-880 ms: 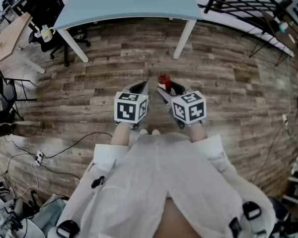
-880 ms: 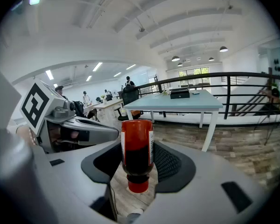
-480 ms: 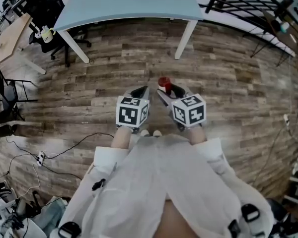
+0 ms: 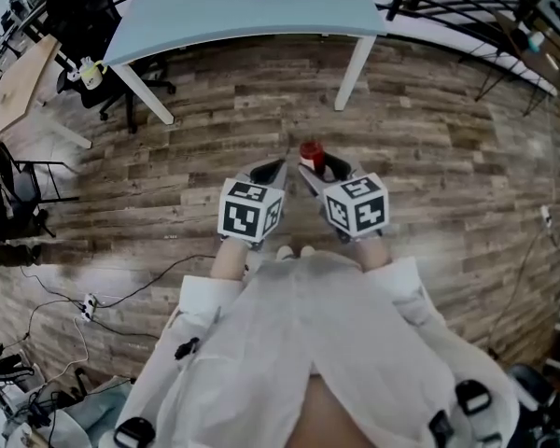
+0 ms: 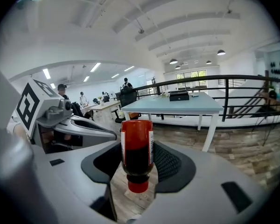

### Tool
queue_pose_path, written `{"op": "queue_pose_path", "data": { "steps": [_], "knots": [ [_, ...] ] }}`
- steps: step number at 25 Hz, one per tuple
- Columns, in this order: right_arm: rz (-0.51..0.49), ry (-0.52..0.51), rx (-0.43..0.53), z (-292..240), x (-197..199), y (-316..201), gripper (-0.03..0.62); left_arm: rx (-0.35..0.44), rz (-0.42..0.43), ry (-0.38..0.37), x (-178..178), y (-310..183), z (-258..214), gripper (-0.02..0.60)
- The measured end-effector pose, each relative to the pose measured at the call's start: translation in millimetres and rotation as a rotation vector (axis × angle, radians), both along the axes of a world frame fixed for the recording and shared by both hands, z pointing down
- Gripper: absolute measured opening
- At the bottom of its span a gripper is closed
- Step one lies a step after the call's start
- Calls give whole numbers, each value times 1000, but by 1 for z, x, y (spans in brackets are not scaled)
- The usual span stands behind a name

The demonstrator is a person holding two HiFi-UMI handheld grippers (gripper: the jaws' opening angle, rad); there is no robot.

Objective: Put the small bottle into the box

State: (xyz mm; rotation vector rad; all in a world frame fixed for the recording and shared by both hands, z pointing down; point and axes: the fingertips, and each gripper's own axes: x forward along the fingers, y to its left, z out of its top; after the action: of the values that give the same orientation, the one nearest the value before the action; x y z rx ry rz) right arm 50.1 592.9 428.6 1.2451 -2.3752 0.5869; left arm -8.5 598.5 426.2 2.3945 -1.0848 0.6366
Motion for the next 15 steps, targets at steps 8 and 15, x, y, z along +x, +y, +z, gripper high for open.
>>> {"op": "queue_pose_path", "data": {
  "steps": [8, 15],
  "knots": [
    [39, -26, 13, 0, 0, -12, 202, -35, -30, 18, -18, -10, 14, 3],
    [50, -47, 6, 6, 1, -44, 202, -46, -46, 24, -19, -37, 23, 3]
  ]
}}
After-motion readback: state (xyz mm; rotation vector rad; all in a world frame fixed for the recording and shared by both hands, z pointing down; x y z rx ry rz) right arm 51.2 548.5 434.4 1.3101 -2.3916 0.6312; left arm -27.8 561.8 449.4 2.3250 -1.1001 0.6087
